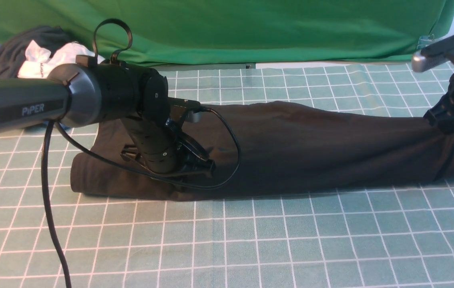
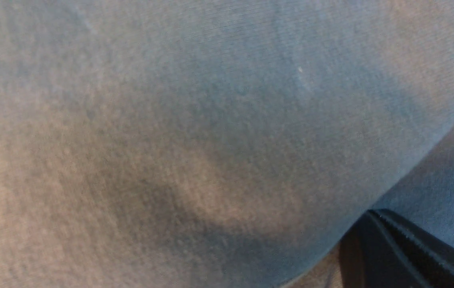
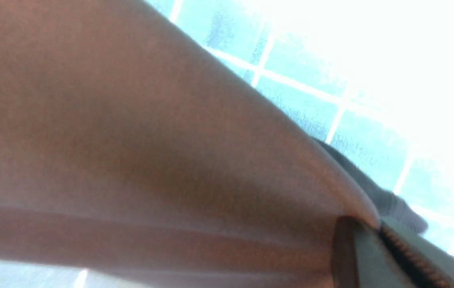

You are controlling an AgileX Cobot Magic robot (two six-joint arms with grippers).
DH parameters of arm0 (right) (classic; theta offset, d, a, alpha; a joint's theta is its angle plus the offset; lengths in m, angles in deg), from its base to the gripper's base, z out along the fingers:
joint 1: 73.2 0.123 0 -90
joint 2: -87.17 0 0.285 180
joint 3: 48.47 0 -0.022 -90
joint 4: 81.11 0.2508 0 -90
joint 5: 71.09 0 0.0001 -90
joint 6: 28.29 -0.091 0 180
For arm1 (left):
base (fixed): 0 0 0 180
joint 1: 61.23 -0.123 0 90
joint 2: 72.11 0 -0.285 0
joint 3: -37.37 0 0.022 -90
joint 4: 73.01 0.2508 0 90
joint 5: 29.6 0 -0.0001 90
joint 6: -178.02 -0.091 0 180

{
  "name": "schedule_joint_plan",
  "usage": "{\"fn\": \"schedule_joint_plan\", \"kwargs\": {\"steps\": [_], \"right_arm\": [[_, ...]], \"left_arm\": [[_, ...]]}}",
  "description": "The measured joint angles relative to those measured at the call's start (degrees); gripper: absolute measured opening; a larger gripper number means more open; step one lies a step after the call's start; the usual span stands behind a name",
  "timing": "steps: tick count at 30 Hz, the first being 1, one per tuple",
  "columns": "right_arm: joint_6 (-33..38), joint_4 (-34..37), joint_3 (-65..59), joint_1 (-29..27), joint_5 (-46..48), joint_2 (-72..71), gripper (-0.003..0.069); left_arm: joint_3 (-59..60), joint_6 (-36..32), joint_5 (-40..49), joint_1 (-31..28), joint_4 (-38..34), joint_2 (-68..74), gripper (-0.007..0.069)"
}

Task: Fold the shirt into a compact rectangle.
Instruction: 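Pull the folded dark garment lengthwise by its ends to straighten it flat on the table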

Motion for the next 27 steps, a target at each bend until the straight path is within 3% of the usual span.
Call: {"fn": "schedule_joint_plan", "kwargs": {"steps": [2, 6, 7, 8, 9, 10, 13, 15, 19, 20, 21, 22, 23, 27], "right_arm": [[-0.1, -0.6, 0.0, 0.0, -1.4, 1.2, 0.0039], [0.0, -3.2, 0.0, 0.0, -7.4, 3.1, 0.0183], [0.0, -3.4, 0.0, 0.0, -7.6, 3.1, 0.0183], [-0.1, -4.9, 0.0, 0.0, -9.4, 3.1, 0.0280], [-0.1, -5.2, 0.0, 0.0, -9.6, 3.1, 0.0290], [-0.1, -6.8, 0.1, 0.0, -10.1, 3.0, 0.0357], [-0.8, -9.9, 0.6, 0.0, -8.1, 2.2, 0.0410], [-3.5, -11.1, 1.3, 0.0, -5.6, 0.8, 0.0384], [-11.1, -13.8, 2.4, 0.0, 0.9, -3.7, 0.0207], [-11.4, -13.7, 2.4, -0.1, 1.2, -3.9, 0.0207], [-13.1, -11.7, 2.4, -0.1, 3.5, -5.6, 0.0118], [-13.2, -11.2, 2.4, -0.2, 3.8, -5.8, 0.0097], [-12.2, -6.3, 2.4, -0.3, 6.0, -6.8, 0.0038], [-5.0, 6.7, -0.5, -0.3, 6.1, -7.1, 0.0008]], "left_arm": [[0.0, -0.2, 0.1, 0.0, 0.0, 0.0, 0.0011], [0.0, -0.3, 0.6, 0.0, -0.1, 0.0, 0.0011], [0.0, -0.3, 0.6, 0.0, -0.1, 0.0, 0.0011], [0.0, -0.3, 0.8, 0.0, -0.1, 0.0, 0.0011], [0.0, -0.3, 0.8, 0.0, -0.1, 0.0, 0.0011], [0.0, -0.3, 0.9, 0.0, -0.1, 0.0, 0.0011], [0.0, -0.3, 0.9, 0.0, -0.1, 0.0, 0.0011], [0.0, -0.3, 1.0, 0.0, -0.1, 0.0, 0.0011], [0.0, -0.3, 1.0, 0.0, -0.1, 0.0, 0.0011], [0.0, -0.3, 1.0, 0.0, -0.1, 0.0, 0.0011], [0.0, -0.3, 1.0, 0.0, -0.1, 0.0, 0.0011], [0.0, -0.3, 0.9, 0.0, -0.1, 0.0, 0.0011], [0.0, -0.3, 0.9, 0.0, -0.1, 0.0, 0.0011], [0.1, -0.3, 0.5, 0.0, -0.5, -0.5, 0.0011]]}}
